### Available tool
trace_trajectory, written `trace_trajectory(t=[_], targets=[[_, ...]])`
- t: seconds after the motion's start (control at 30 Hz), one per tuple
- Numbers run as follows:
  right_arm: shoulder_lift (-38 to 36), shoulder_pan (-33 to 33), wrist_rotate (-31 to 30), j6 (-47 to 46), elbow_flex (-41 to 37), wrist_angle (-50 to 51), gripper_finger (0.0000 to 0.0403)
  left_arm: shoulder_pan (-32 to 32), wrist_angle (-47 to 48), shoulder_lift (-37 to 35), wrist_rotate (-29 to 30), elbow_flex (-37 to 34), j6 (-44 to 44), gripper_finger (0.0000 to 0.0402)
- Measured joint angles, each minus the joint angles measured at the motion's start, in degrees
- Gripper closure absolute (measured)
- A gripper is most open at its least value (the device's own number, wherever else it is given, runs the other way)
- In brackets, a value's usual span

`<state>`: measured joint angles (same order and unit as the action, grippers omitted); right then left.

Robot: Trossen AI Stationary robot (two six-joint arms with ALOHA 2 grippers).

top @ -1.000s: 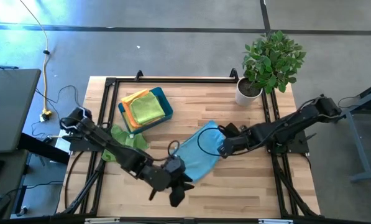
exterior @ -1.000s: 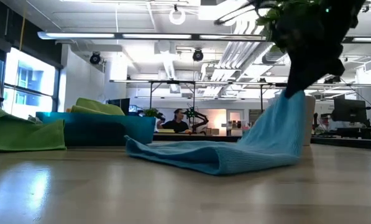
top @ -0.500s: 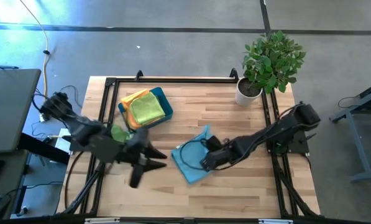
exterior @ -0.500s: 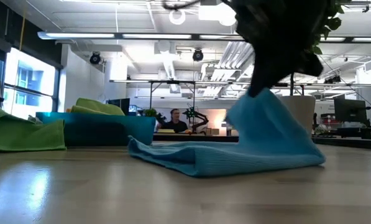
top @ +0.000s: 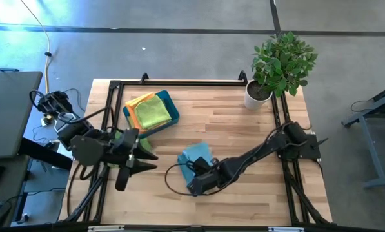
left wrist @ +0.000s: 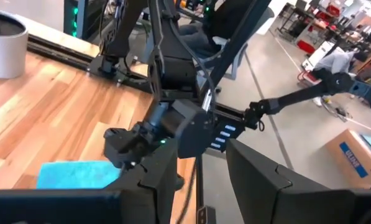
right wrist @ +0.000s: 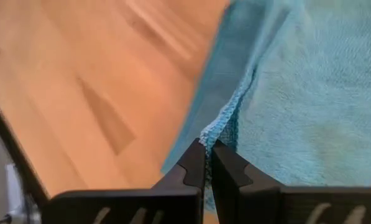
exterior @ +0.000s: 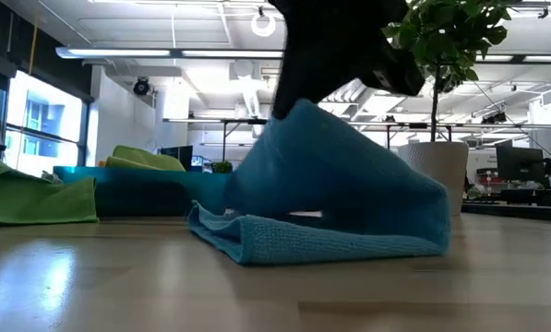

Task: Fold microfiber towels
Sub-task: Fold the blue microfiber cloth

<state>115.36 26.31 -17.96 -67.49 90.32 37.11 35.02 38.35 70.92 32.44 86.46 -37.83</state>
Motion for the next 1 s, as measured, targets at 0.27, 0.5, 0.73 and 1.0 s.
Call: trace_trajectory(t=[0.27, 0.5, 0.73, 1.0], targets=[[4.38, 0.67, 2.52, -0.92, 2.67, -2.08, 0.0403, 1.78, 1.31, 0.02, 0.23, 0.0, -0.5, 0.0273], [4.34, 2.26, 2.12, -1.2, 2.65, -2.57, 0.0403, 2.61, 1.86, 0.02, 1.51, 0.0, -0.52, 0.0273], [4.71, 3.14, 5.94, 3.07, 2.61, -4.64, 0.0379, 2.61, 2.18, 0.02, 1.51, 0.0, -0.52, 0.0273], [4.7, 3.73, 15.24, 17.83, 2.61, -8.59, 0.0287, 2.61, 2.75, 0.02, 1.47, 0.0, -0.54, 0.0273]])
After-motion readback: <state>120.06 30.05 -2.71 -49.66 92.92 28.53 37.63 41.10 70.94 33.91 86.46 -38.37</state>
